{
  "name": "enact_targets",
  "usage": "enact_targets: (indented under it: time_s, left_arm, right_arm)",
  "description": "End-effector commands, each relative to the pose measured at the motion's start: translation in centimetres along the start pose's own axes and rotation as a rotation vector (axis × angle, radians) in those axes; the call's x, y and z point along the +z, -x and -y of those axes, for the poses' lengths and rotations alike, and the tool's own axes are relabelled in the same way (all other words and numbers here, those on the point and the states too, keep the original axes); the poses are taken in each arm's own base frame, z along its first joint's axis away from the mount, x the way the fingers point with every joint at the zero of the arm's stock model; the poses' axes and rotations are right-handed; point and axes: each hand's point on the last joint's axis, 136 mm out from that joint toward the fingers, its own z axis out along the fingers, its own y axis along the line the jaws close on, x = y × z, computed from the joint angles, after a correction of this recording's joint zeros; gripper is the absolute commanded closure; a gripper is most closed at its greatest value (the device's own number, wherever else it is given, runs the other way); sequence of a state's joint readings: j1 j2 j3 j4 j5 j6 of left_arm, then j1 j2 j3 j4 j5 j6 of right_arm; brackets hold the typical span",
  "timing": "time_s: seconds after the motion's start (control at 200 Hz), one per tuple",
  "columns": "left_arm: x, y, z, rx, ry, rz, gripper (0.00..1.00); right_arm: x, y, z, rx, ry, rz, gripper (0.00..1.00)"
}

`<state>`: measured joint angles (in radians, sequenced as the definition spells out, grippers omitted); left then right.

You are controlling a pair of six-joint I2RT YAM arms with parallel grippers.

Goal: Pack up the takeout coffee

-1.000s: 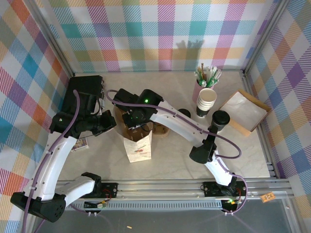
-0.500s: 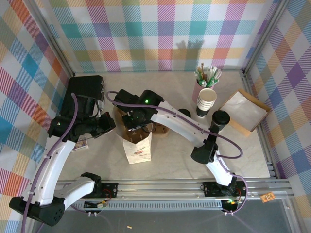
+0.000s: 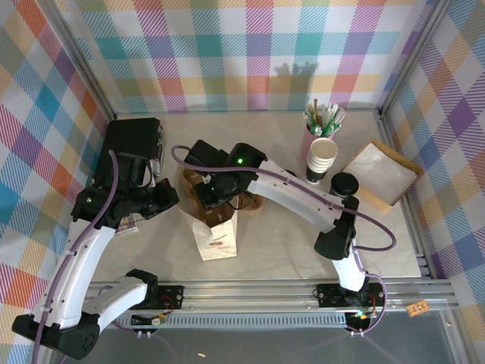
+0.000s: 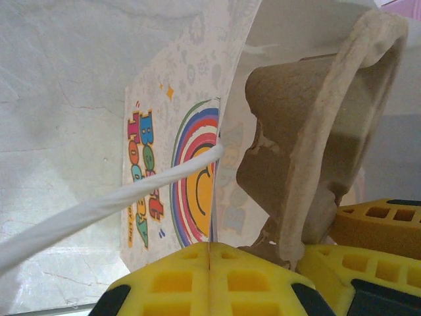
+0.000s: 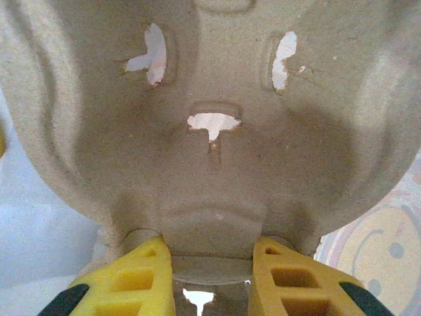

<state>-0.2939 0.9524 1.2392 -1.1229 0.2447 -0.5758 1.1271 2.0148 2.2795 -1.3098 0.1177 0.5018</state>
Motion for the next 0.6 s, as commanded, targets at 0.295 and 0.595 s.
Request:
enact_targets:
  time_s: [0.295,0.595]
  left_arm:
    - [-0.4,0.7,0.3,0.056,-0.022,0.056,1.0]
    - [-0.1,0.0,-0.2,0.068,-0.024,0.046,1.0]
  right_arm:
    - [0.9,-4.1,1.8,-0.068,-0.086,-0.193,1.0]
    - [-0.2,-3.8,0.4,-0.129,0.084,-0.125,1.0]
